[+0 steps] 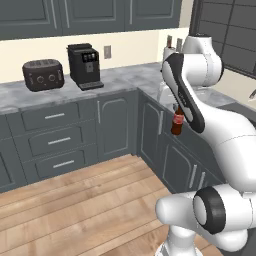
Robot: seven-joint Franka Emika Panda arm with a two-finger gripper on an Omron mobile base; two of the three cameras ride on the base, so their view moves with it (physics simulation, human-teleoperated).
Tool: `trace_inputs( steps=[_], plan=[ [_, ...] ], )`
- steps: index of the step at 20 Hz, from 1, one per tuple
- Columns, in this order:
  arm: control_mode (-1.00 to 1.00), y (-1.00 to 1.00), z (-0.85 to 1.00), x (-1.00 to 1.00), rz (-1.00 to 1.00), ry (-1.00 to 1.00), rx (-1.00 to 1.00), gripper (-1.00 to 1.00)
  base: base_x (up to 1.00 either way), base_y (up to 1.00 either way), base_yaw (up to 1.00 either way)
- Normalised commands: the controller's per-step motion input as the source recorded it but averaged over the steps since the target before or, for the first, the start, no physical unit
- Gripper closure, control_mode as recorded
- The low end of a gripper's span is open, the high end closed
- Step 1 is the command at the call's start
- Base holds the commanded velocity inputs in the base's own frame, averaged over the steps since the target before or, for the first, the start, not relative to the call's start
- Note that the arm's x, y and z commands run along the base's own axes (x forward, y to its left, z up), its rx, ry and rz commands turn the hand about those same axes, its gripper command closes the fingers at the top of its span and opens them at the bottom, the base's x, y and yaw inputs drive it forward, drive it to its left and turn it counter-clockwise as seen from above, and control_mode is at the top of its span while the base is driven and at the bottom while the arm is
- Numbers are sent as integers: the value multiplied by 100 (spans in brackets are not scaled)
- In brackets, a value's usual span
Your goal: Place the large bottle from the dining counter next to the other large bottle outside the sink, and place the small bottle from the dining counter next to the other small bottle inside the sink.
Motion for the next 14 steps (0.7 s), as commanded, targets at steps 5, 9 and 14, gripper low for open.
trace_inputs(
  steps=[5,9,14],
  plan=[
    [100,0,0,0,0,0,0,100,28,67,-29],
    [100,0,0,0,0,0,0,100,35,100,-42],
    [100,0,0,0,0,0,0,100,58,95,-43]
  ],
)
